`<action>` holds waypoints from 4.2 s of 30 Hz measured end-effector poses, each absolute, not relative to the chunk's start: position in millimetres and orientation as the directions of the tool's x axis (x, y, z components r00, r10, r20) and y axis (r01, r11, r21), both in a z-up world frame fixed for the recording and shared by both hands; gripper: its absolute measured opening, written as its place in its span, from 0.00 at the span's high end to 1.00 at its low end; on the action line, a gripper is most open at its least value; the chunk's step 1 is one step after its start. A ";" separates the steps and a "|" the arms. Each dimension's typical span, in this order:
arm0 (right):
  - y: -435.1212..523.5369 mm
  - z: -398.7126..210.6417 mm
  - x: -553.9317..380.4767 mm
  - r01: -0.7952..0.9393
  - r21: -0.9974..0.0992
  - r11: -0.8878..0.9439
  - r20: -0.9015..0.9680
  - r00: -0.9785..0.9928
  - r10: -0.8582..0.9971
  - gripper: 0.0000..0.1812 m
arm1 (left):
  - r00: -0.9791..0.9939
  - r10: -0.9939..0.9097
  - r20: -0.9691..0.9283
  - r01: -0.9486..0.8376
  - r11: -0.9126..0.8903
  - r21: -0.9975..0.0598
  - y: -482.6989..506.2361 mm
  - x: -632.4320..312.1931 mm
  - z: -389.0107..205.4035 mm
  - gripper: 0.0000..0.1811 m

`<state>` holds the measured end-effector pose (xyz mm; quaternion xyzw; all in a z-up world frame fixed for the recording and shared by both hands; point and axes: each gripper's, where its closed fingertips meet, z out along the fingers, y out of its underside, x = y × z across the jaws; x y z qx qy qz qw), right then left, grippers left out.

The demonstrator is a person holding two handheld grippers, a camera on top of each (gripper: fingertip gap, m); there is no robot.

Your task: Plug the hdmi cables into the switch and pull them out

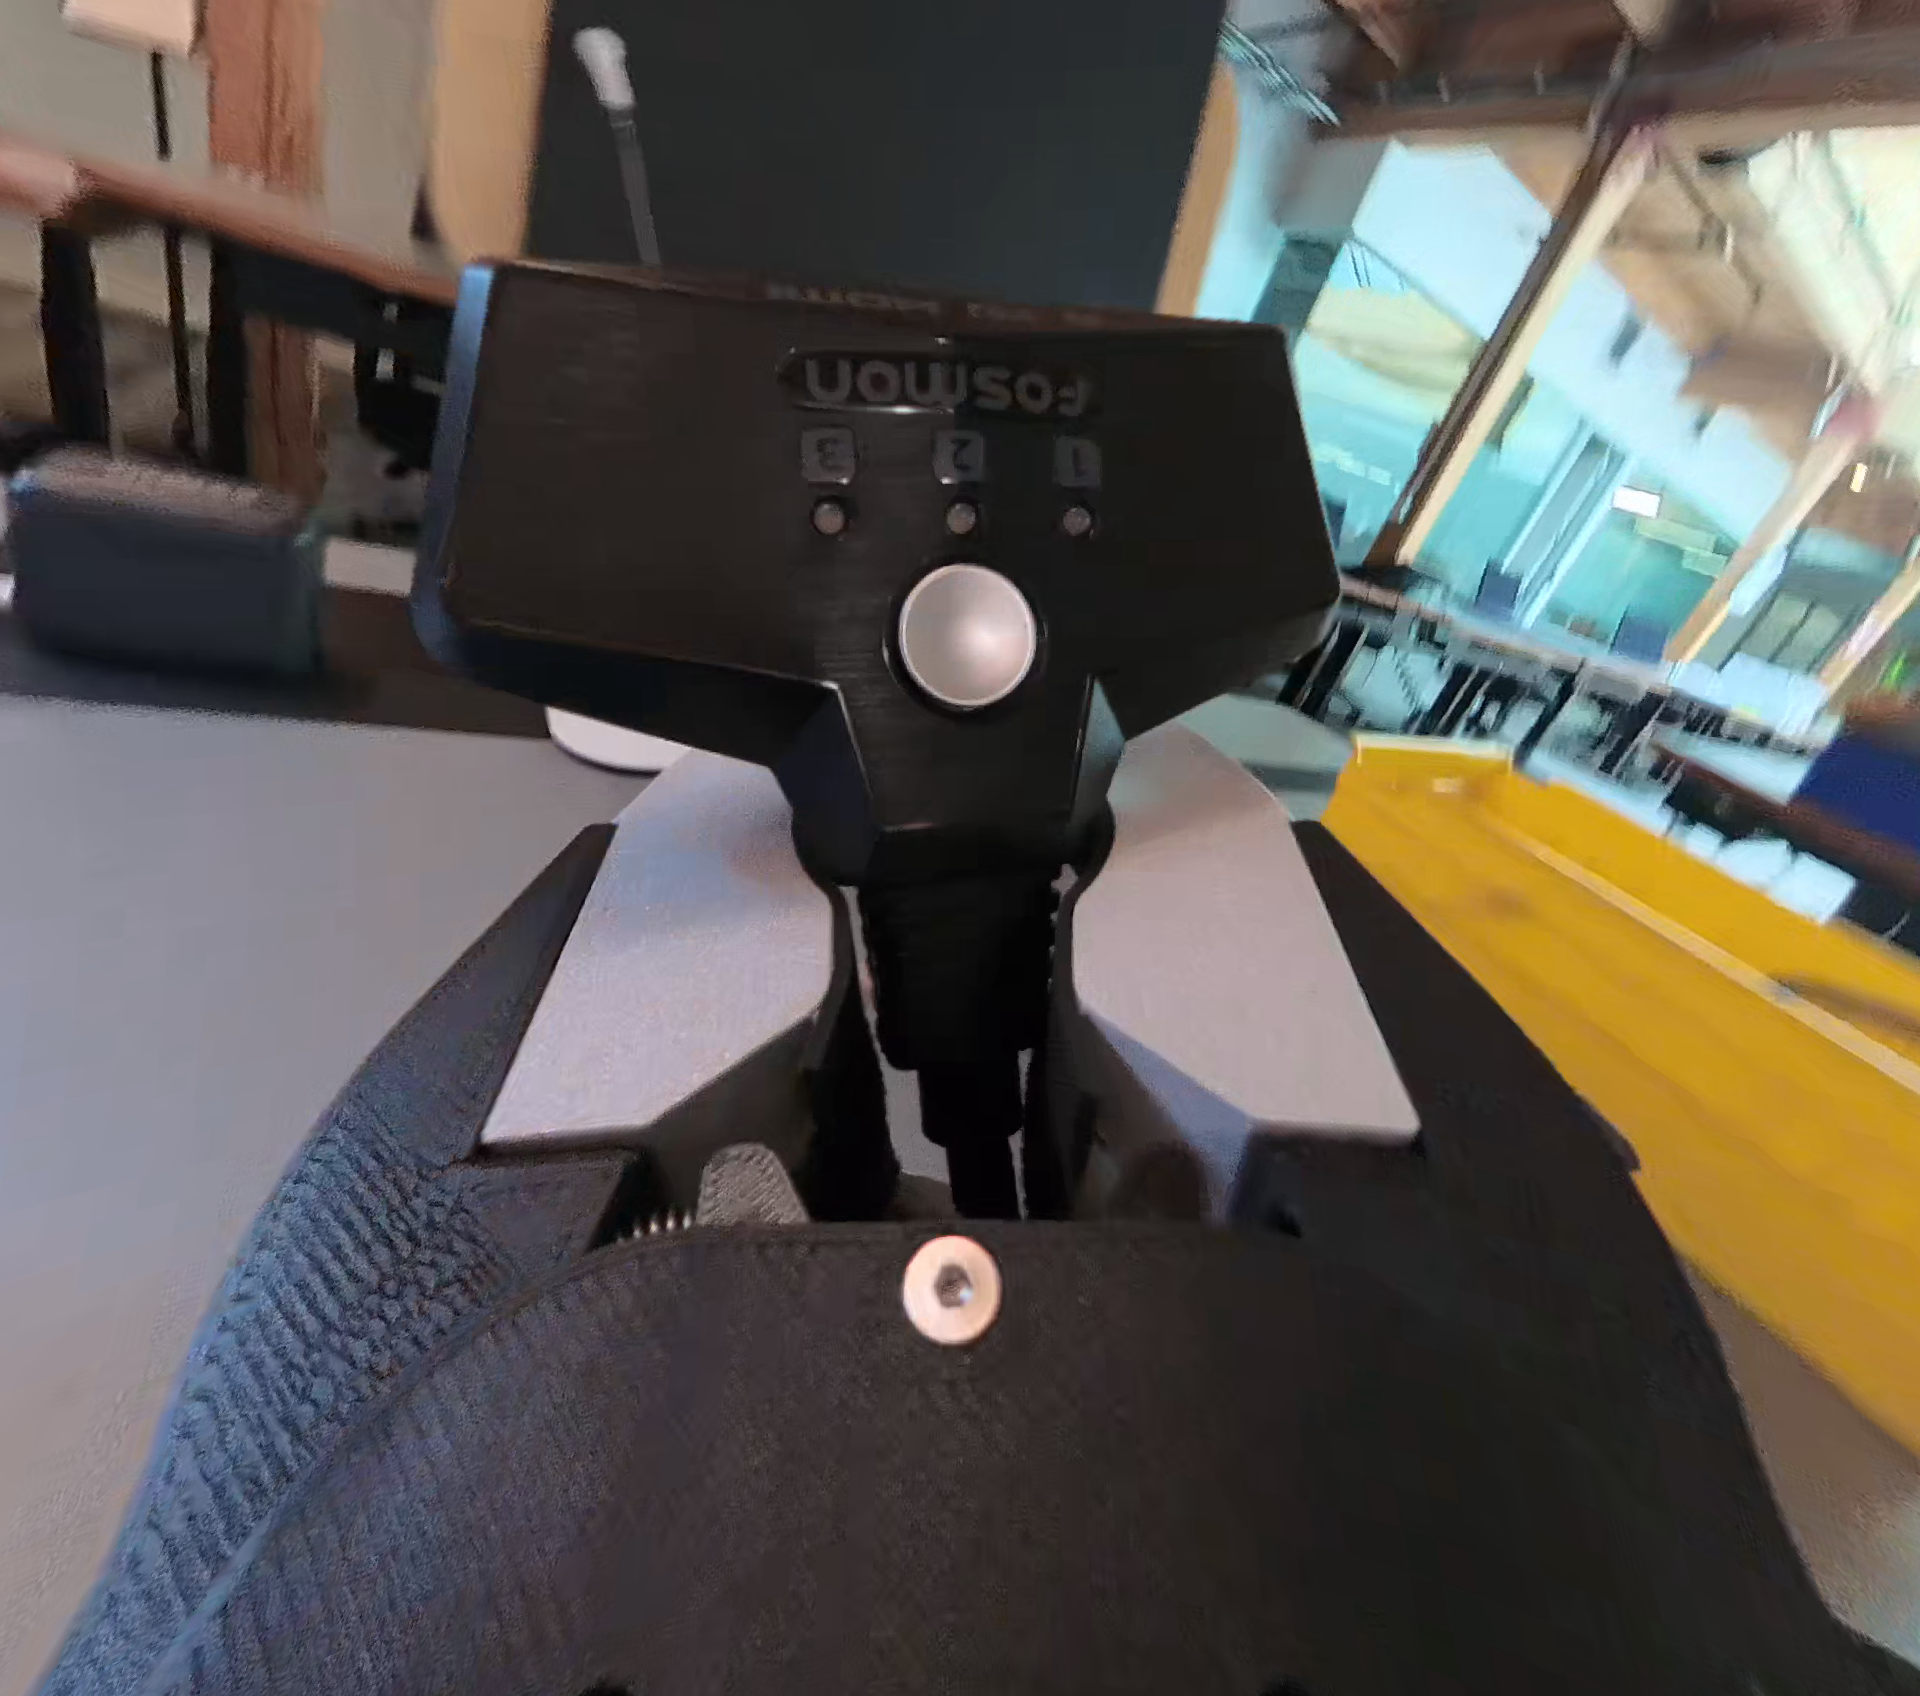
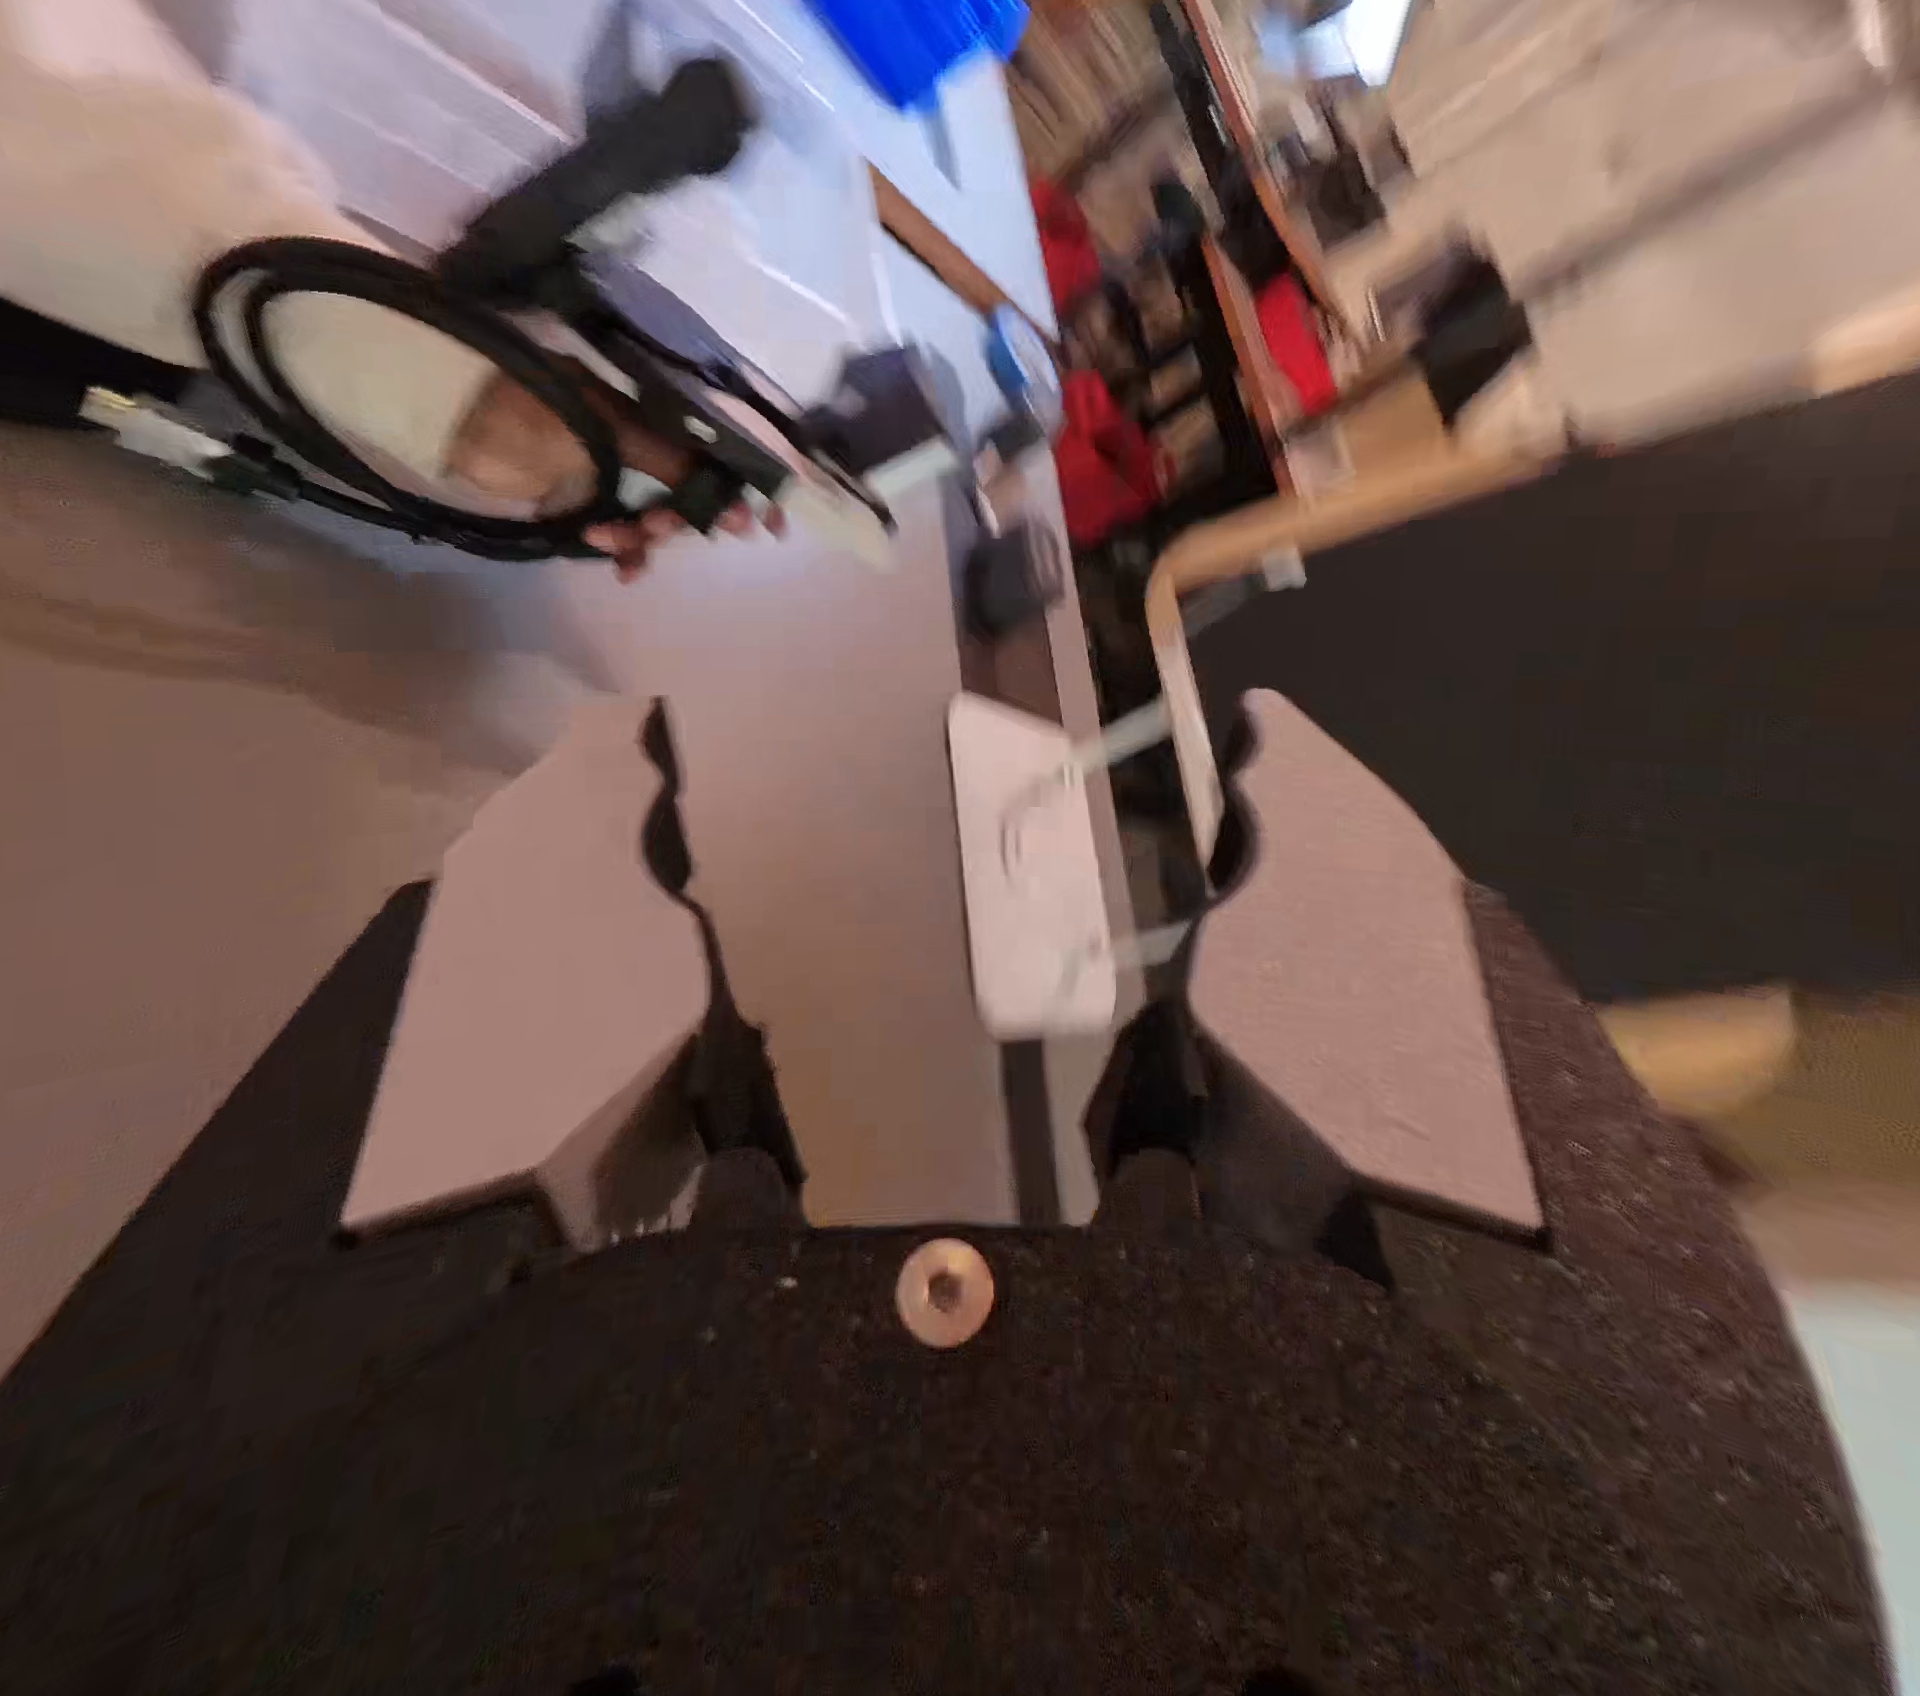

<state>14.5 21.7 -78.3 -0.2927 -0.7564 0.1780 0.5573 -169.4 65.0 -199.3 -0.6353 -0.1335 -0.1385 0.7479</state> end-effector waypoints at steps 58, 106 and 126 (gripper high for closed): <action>74.3 -51.3 -37.5 -0.226 -0.956 0.186 0.194 -0.014 0.981 0.83 | 0.922 -0.353 0.158 0.342 0.554 -0.759 4.0 -188.2 -109.3 0.64; 17.9 121.4 197.6 -0.840 -0.542 -0.018 -0.001 -0.021 1.000 0.18 | 0.344 -0.856 0.387 0.688 -0.051 -0.724 -20.2 -22.7 -46.9 0.75; -185.0 142.6 175.1 -0.208 -0.058 -0.976 0.423 -0.891 0.164 0.18 | 0.684 -0.587 0.434 0.647 0.213 -0.732 14.9 -115.3 -86.9 0.70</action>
